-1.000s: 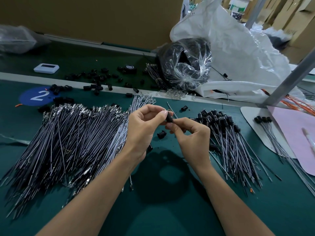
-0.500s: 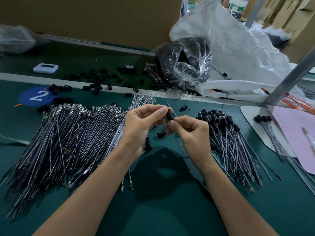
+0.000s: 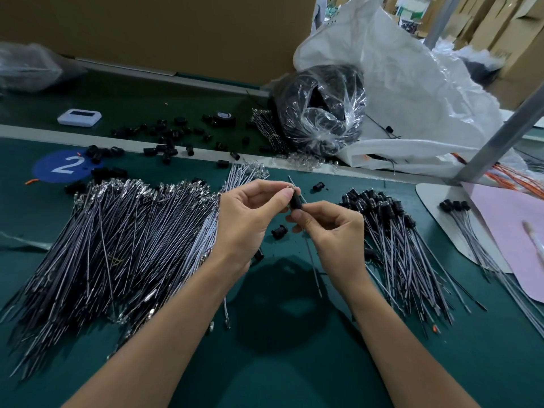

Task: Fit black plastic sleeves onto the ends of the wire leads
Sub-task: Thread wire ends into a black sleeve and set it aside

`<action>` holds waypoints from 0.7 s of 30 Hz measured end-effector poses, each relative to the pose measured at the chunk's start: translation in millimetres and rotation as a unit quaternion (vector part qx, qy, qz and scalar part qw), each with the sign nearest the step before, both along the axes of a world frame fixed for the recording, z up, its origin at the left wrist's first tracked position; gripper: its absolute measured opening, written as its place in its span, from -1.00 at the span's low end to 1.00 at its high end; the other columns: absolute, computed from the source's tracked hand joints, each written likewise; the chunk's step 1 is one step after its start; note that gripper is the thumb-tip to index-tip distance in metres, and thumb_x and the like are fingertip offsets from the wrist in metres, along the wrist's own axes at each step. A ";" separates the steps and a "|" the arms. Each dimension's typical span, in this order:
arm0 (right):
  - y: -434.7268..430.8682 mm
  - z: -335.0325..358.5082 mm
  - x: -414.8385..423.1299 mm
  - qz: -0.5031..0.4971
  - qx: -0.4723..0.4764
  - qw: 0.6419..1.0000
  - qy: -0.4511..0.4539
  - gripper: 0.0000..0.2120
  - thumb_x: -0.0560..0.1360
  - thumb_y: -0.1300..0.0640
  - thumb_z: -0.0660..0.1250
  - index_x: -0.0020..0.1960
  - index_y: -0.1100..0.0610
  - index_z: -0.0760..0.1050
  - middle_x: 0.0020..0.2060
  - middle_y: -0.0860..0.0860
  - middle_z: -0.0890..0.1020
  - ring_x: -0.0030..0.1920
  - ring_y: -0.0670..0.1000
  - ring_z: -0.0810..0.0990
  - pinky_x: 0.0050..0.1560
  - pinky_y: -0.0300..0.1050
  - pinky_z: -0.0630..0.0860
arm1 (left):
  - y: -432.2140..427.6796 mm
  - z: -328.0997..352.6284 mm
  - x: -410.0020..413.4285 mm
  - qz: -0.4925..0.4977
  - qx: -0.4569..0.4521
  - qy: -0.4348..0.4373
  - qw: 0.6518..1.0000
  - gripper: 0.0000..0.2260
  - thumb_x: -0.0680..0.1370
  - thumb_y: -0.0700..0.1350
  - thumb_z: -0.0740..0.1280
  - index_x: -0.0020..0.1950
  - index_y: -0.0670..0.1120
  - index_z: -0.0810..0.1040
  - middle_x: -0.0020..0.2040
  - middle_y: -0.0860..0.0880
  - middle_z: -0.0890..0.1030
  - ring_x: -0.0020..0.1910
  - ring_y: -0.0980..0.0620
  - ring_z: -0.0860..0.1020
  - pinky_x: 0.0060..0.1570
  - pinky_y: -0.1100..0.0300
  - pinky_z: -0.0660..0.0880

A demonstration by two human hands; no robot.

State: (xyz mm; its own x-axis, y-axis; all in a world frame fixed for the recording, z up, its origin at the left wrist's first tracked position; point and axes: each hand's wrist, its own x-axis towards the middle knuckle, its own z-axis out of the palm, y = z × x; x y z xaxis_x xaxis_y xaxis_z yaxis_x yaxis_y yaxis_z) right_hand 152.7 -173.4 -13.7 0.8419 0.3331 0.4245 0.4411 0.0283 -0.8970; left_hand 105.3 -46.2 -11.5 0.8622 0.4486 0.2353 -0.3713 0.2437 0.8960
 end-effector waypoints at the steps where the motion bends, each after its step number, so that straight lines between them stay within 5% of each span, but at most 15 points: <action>1: 0.1 -0.2 0.0 -0.004 -0.001 1.000 -0.002 -0.81 0.42 0.33 0.47 -0.19 0.04 0.66 -0.31 -0.02 0.71 -0.30 -0.03 0.69 -0.22 -0.24 0.58 | -0.4 -0.4 0.0 -0.001 0.002 -0.003 1.000 -0.91 0.50 -0.32 0.41 -0.09 -0.16 0.68 -0.11 -0.12 0.72 -0.12 0.02 0.69 -0.09 0.26 0.57; 8: -0.4 1.3 -1.0 0.018 -0.006 1.000 0.008 -0.86 0.44 0.28 0.47 -0.14 0.05 0.67 -0.26 0.04 0.73 -0.23 0.12 0.71 -0.14 0.04 0.65 | 1.0 0.8 -0.8 -0.002 0.030 -0.033 0.999 -0.86 0.53 -0.30 0.38 -0.11 -0.08 0.66 -0.09 -0.06 0.72 -0.16 0.10 0.65 -0.26 0.33 0.51; 16: -1.9 -0.7 0.9 0.020 -0.016 1.000 -0.004 -0.83 0.44 0.33 0.46 -0.13 0.06 0.67 -0.27 0.02 0.73 -0.23 0.05 0.71 -0.13 -0.10 0.64 | 7.2 3.6 -3.6 -0.052 0.034 -0.039 0.997 -0.86 0.47 -0.28 0.38 -0.17 -0.06 0.66 -0.07 -0.10 0.72 -0.17 0.06 0.64 -0.27 0.29 0.51; 21: -3.8 -4.0 5.9 0.012 0.006 1.000 -0.012 -0.91 0.46 0.30 0.44 -0.07 0.16 0.68 -0.23 0.03 0.73 -0.20 0.00 0.71 -0.12 -0.13 0.61 | 5.9 0.9 -2.9 -0.100 0.060 -0.014 0.993 -0.65 0.42 -0.26 0.49 0.18 -0.10 0.58 0.01 -0.10 0.71 0.01 -0.03 0.68 -0.03 0.17 0.60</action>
